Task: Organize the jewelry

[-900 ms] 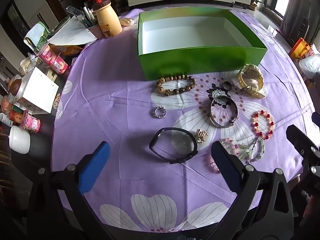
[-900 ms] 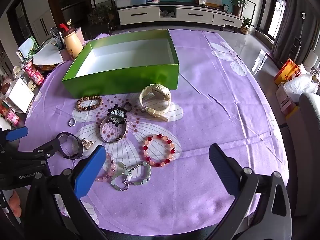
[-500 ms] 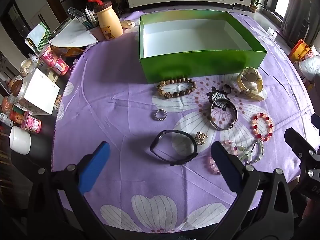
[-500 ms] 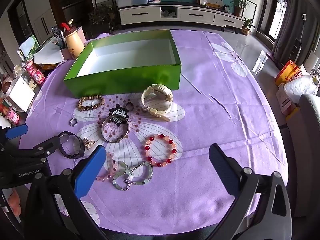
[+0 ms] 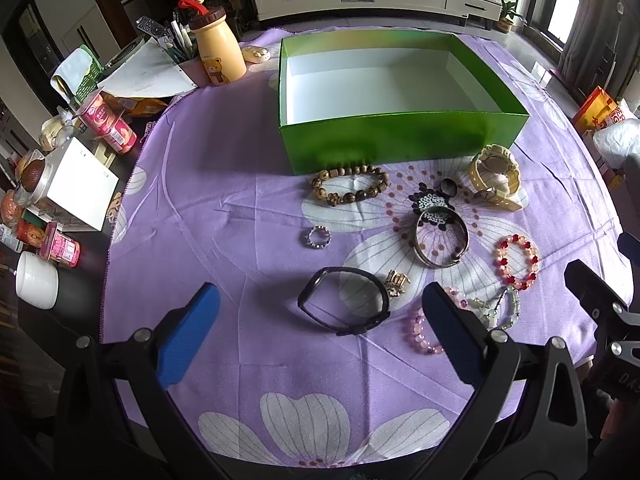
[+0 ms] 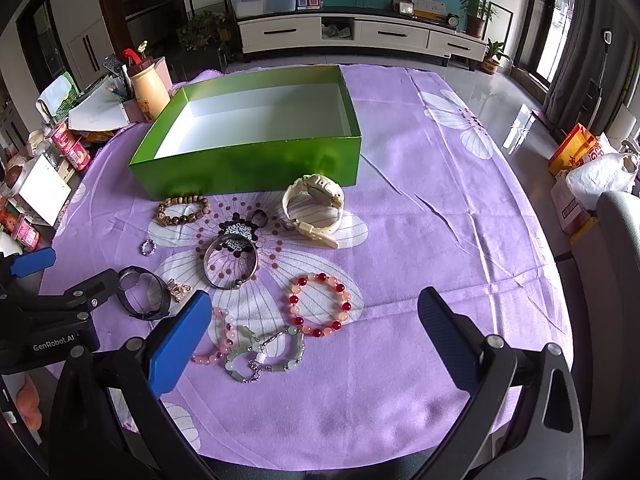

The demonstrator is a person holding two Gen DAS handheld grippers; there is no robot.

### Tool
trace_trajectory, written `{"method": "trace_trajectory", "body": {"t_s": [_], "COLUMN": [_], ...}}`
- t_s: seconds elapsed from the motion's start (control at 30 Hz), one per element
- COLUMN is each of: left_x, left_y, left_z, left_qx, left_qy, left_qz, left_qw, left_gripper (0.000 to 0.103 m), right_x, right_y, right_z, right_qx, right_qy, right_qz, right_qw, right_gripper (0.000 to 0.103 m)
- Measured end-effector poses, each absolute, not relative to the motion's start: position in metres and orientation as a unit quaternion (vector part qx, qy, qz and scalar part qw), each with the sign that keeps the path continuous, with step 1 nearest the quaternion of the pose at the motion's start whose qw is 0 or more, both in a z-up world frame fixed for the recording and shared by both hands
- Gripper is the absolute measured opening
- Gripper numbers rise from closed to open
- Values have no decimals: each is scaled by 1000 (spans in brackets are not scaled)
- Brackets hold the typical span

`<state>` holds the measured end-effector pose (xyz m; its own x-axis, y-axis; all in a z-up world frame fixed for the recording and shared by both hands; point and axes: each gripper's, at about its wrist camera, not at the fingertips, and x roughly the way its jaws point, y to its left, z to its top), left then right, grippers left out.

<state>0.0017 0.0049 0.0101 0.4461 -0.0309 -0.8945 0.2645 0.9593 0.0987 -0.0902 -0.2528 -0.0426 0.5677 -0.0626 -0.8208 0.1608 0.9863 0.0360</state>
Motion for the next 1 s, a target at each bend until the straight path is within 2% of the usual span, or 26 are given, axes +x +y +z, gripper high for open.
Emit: {"method": "trace_trajectory", "body": {"t_s": [1.0], "left_x": [-2], "left_y": [0], "left_z": [11], "left_qx": [110], "left_qy": [516], "left_qz": [-103], "left_qw": [843], "left_gripper": [101], "right_x": [-93], "right_y": [-256], "right_z": [-41], "right_qx": [61], "right_qy": [459], "right_qz": [-63], "right_qw": [884], "right_gripper": [102]}}
